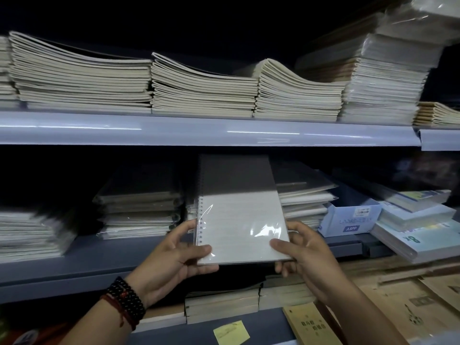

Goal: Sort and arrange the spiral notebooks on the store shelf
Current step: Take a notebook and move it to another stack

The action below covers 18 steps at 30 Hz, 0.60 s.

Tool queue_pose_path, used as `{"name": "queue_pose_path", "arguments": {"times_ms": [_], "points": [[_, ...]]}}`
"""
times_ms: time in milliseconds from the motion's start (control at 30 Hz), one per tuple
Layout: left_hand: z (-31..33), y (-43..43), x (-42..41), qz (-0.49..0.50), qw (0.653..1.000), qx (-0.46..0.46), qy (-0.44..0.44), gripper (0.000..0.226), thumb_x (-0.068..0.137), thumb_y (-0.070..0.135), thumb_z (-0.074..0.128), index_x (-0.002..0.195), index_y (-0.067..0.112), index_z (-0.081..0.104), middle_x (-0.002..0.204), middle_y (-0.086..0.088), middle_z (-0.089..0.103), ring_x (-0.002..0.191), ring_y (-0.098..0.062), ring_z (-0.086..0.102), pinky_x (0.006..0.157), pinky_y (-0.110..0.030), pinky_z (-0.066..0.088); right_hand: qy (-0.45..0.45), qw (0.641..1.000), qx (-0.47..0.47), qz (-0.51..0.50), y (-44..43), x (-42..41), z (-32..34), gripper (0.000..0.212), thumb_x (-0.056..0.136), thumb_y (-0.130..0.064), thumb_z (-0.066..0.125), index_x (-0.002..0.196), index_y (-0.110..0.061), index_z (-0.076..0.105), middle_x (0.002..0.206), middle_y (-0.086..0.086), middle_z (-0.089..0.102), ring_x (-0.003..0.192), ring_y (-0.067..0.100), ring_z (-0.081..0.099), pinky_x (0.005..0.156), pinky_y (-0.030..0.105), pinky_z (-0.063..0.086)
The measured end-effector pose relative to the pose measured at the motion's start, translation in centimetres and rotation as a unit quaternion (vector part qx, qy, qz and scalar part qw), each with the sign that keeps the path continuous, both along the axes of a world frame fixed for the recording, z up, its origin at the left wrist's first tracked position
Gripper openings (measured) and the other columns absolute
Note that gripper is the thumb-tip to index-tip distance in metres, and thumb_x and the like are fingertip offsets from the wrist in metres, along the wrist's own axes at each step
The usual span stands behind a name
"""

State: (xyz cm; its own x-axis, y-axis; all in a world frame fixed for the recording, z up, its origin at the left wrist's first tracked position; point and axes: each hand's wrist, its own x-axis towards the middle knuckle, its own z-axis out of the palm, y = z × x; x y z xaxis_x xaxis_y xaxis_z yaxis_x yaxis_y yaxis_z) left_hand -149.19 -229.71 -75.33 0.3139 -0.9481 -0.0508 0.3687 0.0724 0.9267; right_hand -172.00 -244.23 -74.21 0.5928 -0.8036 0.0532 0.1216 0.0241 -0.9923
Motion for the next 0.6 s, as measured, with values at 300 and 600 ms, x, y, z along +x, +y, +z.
{"name": "queue_pose_path", "arguments": {"times_ms": [300,600], "points": [[0.0,0.0,0.0,0.134,0.99,-0.008,-0.048,0.039,0.081,-0.012,0.072,0.118,0.0,0.064,0.089,-0.014,0.071,0.084,-0.029,0.071,0.068,-0.041,0.063,0.01,0.996,-0.036,-0.076,1.0,1.8,-0.7,0.028,0.086,-0.004,0.074,0.108,-0.005,0.058,0.102,0.012,0.07,0.055,0.036,0.061,0.045,0.034,0.047],[2.2,3.1,1.9,0.243,0.967,-0.028,-0.076,0.026,0.08,-0.008,0.076,0.105,0.0,0.068,0.085,-0.009,0.078,0.073,-0.026,0.075,0.064,-0.032,0.063,0.048,0.99,-0.109,-0.078,3.3,5.5,1.4,0.021,0.086,-0.016,0.077,0.101,-0.017,0.063,0.084,-0.005,0.071,0.05,0.022,0.051,0.039,0.023,0.038]]}}
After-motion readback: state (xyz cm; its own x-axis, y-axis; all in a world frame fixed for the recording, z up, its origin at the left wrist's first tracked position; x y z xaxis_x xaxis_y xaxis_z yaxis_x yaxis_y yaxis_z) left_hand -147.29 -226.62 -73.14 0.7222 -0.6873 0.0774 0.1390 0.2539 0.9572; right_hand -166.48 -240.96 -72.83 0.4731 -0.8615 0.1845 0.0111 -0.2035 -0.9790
